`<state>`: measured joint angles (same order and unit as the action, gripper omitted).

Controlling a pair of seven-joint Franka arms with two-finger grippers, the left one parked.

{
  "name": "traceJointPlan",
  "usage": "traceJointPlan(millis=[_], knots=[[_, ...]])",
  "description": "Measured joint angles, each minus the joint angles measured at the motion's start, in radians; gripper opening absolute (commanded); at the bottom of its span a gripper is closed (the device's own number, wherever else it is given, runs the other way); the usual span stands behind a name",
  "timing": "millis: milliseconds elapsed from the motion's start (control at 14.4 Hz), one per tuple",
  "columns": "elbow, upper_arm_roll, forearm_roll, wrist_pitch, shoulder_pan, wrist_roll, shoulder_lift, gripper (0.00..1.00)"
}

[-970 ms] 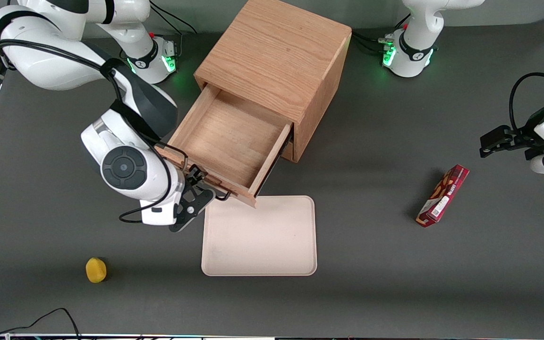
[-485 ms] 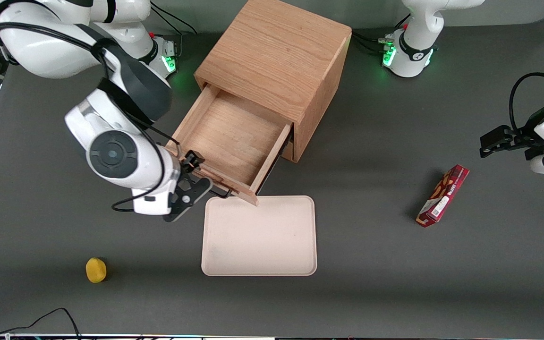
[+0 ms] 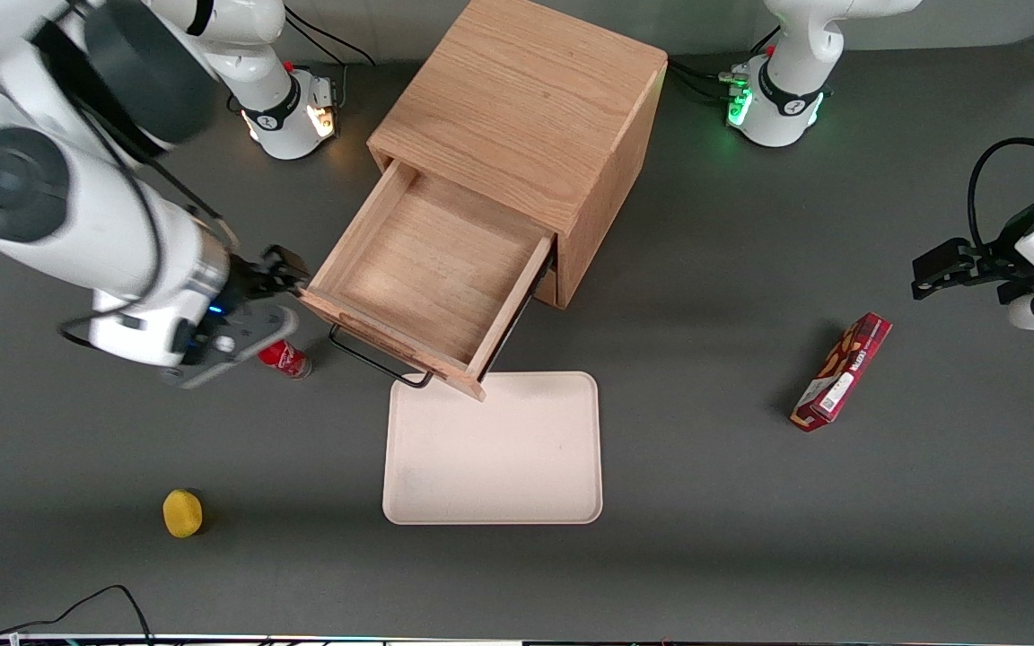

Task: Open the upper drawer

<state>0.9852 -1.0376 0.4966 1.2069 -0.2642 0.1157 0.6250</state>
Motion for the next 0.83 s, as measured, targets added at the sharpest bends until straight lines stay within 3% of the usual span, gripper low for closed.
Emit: traceJointPlan(millis=[485,832], knots=[[0.111,-0.003,-0.166,-0.007,-0.281,0.072,-0.2,1.0],[0.311,-0.005,-0.29,0.116,-0.456,0.119,-0.39,1.0]])
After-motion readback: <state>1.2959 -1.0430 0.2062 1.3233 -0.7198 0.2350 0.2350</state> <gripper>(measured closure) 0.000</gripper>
